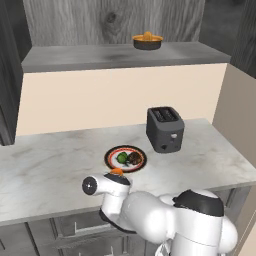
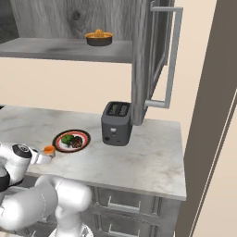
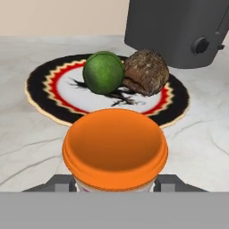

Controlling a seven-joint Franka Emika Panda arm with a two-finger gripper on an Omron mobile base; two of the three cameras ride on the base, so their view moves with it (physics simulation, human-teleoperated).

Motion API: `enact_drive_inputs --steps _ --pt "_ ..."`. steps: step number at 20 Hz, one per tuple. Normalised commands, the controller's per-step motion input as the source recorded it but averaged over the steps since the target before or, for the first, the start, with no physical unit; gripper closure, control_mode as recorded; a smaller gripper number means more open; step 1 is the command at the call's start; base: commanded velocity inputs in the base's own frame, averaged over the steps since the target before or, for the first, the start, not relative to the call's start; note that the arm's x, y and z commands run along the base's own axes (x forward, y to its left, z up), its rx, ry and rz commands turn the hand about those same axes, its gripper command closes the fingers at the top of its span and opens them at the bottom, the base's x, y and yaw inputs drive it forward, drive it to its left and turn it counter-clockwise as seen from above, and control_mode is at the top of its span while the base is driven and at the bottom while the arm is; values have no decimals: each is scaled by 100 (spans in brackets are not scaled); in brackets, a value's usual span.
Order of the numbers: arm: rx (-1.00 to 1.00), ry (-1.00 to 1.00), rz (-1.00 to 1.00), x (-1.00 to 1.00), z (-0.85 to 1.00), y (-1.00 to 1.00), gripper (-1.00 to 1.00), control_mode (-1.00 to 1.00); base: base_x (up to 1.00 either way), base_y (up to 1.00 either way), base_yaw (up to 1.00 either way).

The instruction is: Pick the avocado and bread from the counter and place them on the plate. Then pick the jam from the cabinet and place it next to the plate. Lastly close the cabinet door.

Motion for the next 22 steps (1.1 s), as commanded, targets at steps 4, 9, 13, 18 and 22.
enact_drive_inputs --steps 4,9,13,18,22 --pt "0 0 1 15 -22 3 100 -100 0 0 0" --pt "0 0 1 14 -25 2 100 -100 0 0 0" --pt "0 1 2 13 -36 0 100 -100 0 0 0" --pt "0 1 2 1 -36 1 -100 -100 0 0 0" --pt "0 0 0 -13 -11 9 -100 -100 0 0 0"
